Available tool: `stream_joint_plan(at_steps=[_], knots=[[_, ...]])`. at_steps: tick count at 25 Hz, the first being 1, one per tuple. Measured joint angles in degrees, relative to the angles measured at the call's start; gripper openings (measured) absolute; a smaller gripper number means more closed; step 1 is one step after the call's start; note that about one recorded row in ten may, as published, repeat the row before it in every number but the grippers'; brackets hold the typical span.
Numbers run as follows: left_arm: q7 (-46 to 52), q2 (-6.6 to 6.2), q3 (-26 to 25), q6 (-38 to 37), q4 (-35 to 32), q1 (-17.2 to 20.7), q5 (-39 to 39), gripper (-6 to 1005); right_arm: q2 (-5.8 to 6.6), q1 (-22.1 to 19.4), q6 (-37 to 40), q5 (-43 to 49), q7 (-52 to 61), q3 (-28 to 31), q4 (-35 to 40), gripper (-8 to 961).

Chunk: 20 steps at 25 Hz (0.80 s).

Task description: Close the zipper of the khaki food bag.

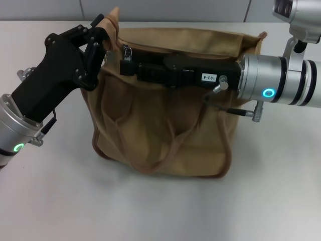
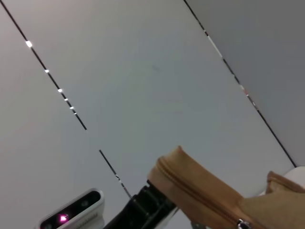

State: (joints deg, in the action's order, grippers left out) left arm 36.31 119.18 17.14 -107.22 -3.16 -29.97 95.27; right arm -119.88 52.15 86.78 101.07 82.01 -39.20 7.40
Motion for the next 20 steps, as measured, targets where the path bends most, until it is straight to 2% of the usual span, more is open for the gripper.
stream_joint_plan(at_steps=[4, 14, 20], knots=[[0.0, 0.00, 0.0, 0.0, 0.0, 0.0, 0.0, 69, 0.00, 0.7, -2.1, 0.0, 0.2, -0.3, -0.4, 515], [0.0, 0.00, 0.0, -0.1, 0.2, 0.0, 0.0, 76, 0.00, 2.1, -3.4, -0.1, 0.3, -0.3, -2.0, 54], [0.0, 0.00, 0.0, -0.1, 0.2, 0.4, 0.0, 80, 0.00, 1.0, -3.0, -0.1, 0.3, 0.2, -2.0, 0]])
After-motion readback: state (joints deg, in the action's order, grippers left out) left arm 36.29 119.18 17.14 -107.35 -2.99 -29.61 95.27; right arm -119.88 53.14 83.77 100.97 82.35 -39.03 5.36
